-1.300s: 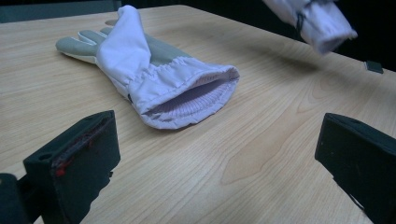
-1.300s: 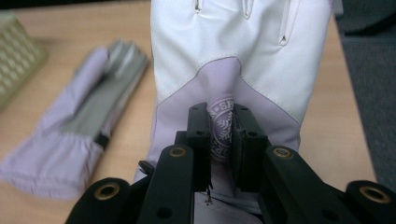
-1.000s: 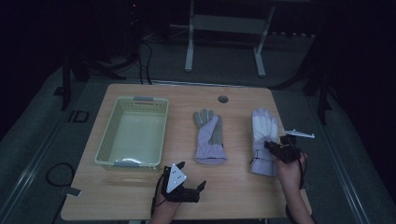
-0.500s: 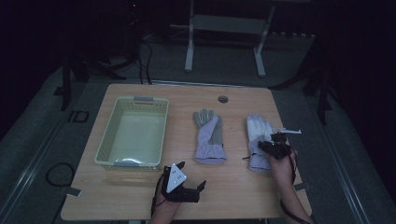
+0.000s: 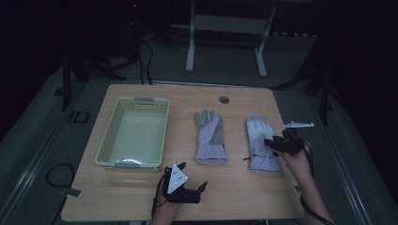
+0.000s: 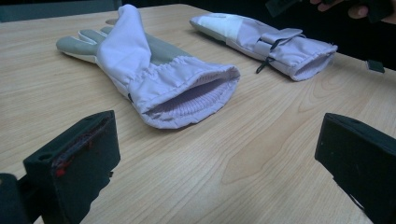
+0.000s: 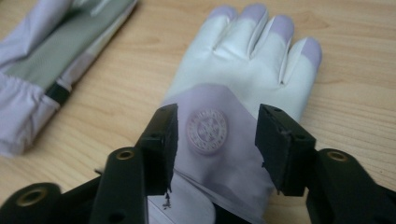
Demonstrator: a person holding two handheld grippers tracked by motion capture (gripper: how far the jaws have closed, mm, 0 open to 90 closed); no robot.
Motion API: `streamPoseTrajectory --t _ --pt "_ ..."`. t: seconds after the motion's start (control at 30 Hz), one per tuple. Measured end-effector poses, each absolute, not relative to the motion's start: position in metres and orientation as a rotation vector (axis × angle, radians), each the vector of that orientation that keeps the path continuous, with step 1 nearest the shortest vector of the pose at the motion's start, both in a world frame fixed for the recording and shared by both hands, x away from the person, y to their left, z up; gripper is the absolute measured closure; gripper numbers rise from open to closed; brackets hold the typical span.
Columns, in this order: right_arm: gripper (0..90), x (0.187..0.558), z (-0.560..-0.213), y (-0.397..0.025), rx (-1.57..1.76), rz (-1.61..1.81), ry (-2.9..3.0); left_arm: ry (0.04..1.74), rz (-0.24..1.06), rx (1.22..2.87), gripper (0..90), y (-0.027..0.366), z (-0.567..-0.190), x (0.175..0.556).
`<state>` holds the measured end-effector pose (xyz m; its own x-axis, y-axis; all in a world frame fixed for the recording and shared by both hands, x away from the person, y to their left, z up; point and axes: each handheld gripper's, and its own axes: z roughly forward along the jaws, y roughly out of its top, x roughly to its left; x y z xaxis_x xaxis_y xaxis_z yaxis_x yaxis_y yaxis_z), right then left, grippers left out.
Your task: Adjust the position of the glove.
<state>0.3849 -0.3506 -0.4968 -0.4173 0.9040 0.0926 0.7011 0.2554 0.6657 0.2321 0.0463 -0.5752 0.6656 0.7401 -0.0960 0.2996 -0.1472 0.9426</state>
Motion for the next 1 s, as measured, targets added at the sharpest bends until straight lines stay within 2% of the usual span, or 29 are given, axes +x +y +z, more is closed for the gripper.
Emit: streamPoseTrajectory --t 0.33,0.4,0.47,0.63,0.73,0.83,1.0 --pt "48.9 0.393 -0.536 -0.353 1.452 0.962 2.288 0.842 0.476 1.733 0.2 0.046 -0.575 0.232" --pt "46.9 0.391 -0.539 -0.350 1.417 0.936 2.294 0.841 0.474 1.735 0.2 0.046 -0.575 0.232" --pt "39.9 0.390 -0.541 -0.347 1.388 0.930 2.302 0.840 0.473 1.737 0.2 0.046 -0.575 0.232" --pt "39.5 0.389 -0.543 -0.347 1.375 0.944 2.297 0.841 0.474 1.736 0.2 0.046 -0.575 0.232" --pt "44.7 0.389 -0.544 -0.349 1.384 0.955 2.296 0.841 0.473 1.737 0.2 0.046 -0.575 0.232" --pt "60.4 0.391 -0.543 -0.354 1.435 1.000 2.297 0.844 0.472 1.733 0.2 0.046 -0.575 0.232" --pt "69.5 0.391 -0.541 -0.353 1.476 1.003 2.296 0.844 0.473 1.735 0.2 0.046 -0.575 0.232"
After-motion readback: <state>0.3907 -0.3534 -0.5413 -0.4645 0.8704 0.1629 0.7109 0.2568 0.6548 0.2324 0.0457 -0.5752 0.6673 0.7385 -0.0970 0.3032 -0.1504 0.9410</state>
